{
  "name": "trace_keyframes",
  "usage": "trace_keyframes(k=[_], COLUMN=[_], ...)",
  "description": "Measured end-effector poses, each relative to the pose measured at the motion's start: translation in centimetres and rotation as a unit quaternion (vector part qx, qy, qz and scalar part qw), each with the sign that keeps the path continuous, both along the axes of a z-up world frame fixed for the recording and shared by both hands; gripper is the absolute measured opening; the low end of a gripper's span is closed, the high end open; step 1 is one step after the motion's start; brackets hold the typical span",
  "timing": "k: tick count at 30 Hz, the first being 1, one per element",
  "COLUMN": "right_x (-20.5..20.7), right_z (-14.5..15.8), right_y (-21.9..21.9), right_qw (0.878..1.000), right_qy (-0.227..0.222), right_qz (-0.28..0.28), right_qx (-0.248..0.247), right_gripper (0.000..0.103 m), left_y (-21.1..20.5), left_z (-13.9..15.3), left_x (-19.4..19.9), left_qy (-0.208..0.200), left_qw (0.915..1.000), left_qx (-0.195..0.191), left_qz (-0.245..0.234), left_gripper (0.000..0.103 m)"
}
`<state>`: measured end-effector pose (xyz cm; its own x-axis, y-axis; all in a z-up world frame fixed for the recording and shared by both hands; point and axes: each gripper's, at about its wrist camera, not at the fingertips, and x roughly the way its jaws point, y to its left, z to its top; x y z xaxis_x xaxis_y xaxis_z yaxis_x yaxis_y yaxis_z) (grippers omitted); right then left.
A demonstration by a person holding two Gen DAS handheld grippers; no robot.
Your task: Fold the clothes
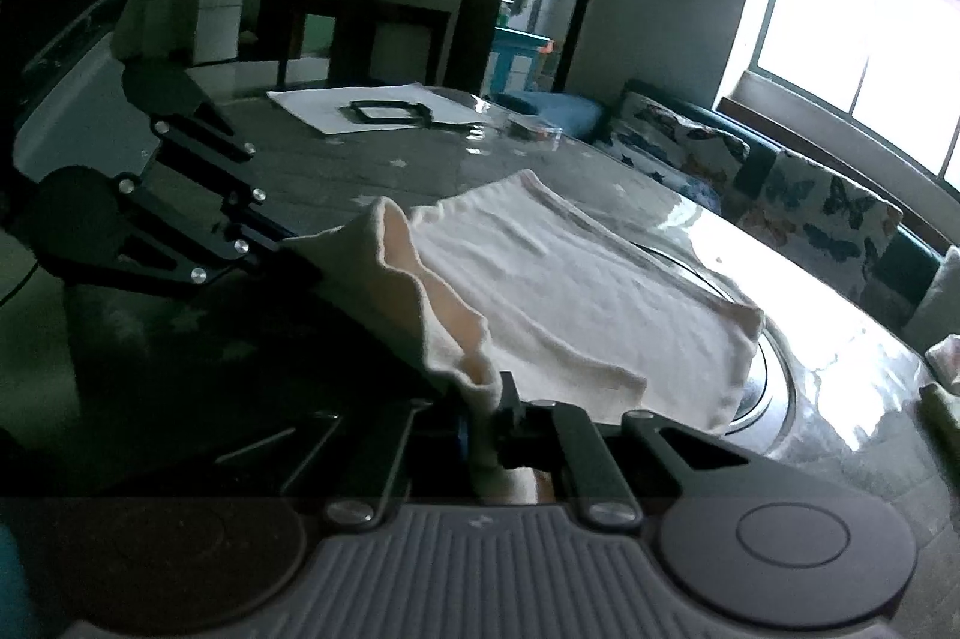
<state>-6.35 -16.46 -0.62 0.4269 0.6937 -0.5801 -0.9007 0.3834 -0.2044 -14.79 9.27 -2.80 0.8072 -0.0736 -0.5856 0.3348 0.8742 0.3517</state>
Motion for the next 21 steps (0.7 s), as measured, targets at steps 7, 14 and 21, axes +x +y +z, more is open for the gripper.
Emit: trace_keyframes(k=[7,14,21], right_x=[-3.7,-6.1,-2.4], right_z=[2.5,6.4,8.3], right_y=[-1.9,-3.1,-1.8], right_qw=[0.999,0.997,0.997], right_qy=[0.021,0.044,0.045], right_qz=[0.037,0.062,0.052], right_qx=[-0.019,-0.029,-0.021], right_gripper=[0.007,0.006,0.006], left_y=[0.1,0.3,1.2], left_z=[2.7,5.4,6.2], left_x=[-4.5,-6.3,-2.0], left_qy=[0.025,0.015,-0.013], left_qw=[0.9991,0.9991,0.9997], left_qx=[-0.007,-0.012,-0.017], left_qz=[-0.033,-0.037,-0.013], left_gripper=[0.008,0.008,0.008])
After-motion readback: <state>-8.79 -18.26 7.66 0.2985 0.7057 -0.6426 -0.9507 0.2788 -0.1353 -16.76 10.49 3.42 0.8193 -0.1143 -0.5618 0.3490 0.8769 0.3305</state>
